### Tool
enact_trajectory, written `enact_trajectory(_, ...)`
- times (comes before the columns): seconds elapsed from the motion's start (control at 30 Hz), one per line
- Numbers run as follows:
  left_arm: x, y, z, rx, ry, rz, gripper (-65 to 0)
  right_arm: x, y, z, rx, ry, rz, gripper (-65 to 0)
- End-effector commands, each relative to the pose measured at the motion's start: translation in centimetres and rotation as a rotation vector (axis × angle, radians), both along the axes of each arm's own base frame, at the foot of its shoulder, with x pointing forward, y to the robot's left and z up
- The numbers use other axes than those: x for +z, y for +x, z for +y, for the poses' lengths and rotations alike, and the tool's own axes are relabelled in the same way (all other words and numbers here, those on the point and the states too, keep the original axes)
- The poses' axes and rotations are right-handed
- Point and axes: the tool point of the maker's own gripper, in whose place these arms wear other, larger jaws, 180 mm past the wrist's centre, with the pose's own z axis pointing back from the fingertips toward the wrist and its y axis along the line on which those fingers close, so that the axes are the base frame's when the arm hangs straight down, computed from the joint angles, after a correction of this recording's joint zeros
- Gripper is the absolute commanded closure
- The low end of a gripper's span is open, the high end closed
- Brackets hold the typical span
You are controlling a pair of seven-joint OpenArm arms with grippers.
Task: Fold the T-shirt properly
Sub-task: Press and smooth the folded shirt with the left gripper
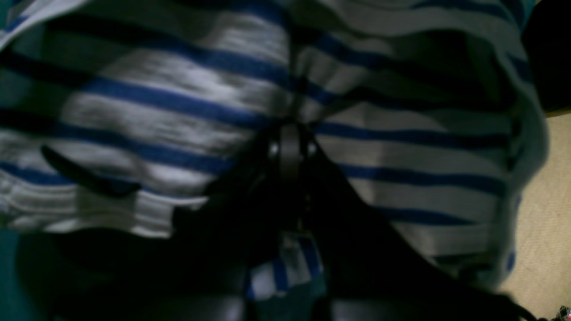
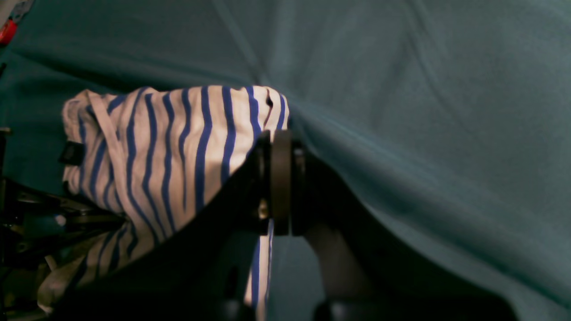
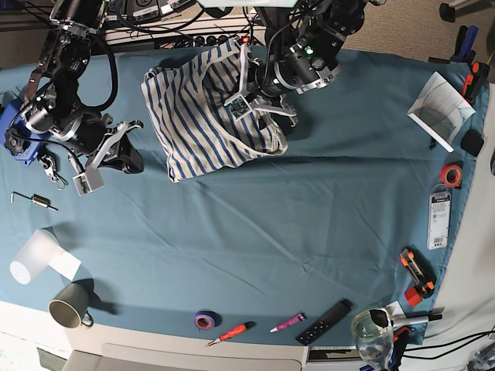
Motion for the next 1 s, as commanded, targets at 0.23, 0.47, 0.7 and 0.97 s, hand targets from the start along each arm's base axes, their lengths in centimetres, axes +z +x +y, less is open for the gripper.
enact_trajectory(0.23, -1.0, 4.3, 6.1, 0.147, 0.319, -0.036, 0.0, 1.3, 0.6, -0.1, 0.006, -0.002, -0.043, 0.0)
enact_trajectory(0.47, -0.3, 5.2, 7.5, 0.23, 0.363, -0.014, 0.0, 1.1, 0.4, -0.2, 0.009, -0.006, -0.032, 0.0)
enact_trajectory(0.7, 4.5, 5.7, 7.3, 0.357, 0.238, -0.108, 0.0, 1.0, 0.1, 0.2, 0.023, 0.011, -0.015, 0.0)
enact_trajectory(0.97, 10.5, 5.0, 7.7, 0.409, 0.136, -0.299, 0.0, 0.7, -0.1, 0.0, 0.024, 0.001, 0.003, 0.0)
